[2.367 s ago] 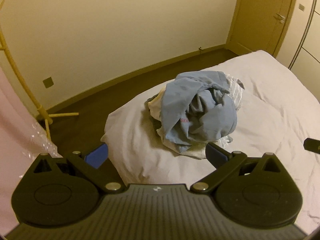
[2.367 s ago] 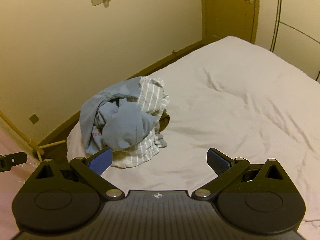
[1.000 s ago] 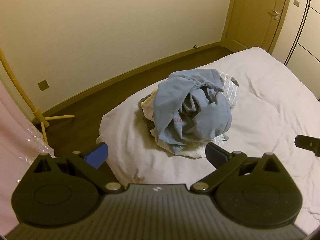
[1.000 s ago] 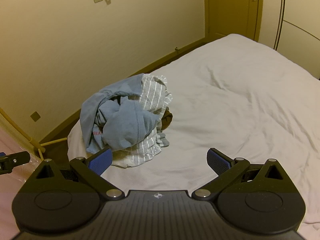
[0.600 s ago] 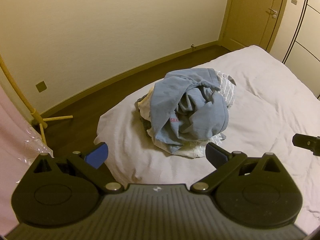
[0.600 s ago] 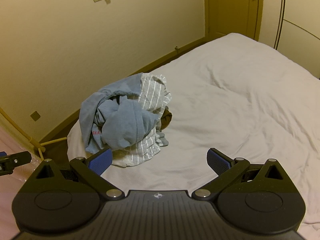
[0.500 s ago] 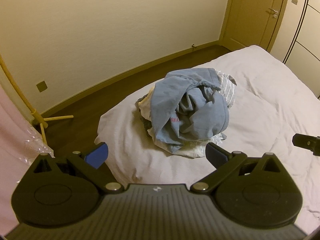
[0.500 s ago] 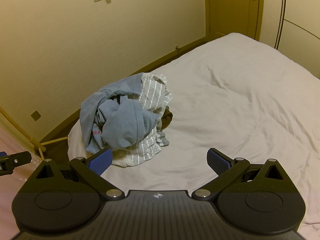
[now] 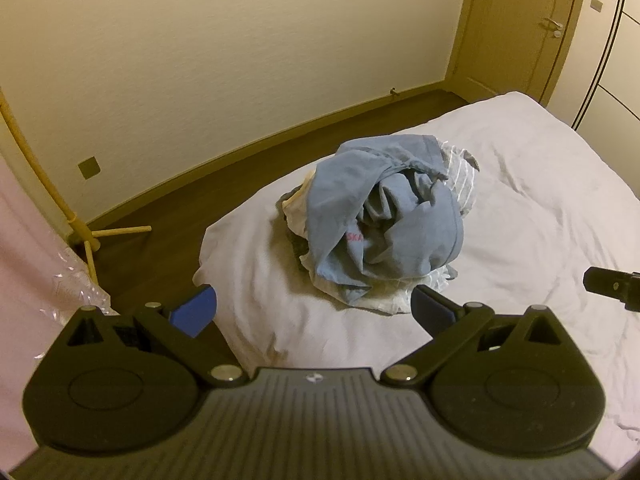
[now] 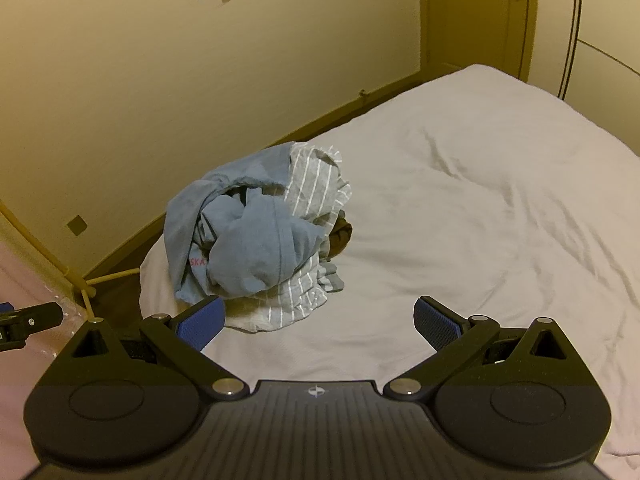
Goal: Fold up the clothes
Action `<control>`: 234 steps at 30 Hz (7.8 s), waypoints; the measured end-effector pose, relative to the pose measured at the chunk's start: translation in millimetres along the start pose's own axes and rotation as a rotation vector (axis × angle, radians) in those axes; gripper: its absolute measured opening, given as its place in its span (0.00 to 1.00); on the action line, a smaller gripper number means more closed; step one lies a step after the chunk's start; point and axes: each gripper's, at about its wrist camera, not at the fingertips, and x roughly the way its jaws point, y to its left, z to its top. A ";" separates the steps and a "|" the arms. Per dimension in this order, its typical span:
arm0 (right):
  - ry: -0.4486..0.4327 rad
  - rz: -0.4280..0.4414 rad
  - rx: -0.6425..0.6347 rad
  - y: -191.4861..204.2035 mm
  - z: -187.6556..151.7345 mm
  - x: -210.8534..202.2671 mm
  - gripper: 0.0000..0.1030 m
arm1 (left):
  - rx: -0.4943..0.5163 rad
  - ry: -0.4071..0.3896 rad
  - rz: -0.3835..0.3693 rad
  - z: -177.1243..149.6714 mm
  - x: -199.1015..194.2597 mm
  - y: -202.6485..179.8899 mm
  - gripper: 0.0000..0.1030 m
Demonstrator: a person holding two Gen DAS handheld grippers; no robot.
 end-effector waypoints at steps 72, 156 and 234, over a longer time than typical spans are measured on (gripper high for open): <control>0.091 0.052 -0.403 116.9 77.9 251.2 0.77 | 0.423 -0.106 -0.296 195.5 257.5 43.5 0.03; 0.239 -0.382 0.836 -501.6 -335.6 8.6 0.31 | 1.246 0.191 -0.727 -202.6 211.7 -490.4 0.03; 0.167 -0.528 0.814 -580.1 -352.3 -9.3 0.59 | 1.009 0.306 -0.651 -144.8 326.8 -571.9 0.28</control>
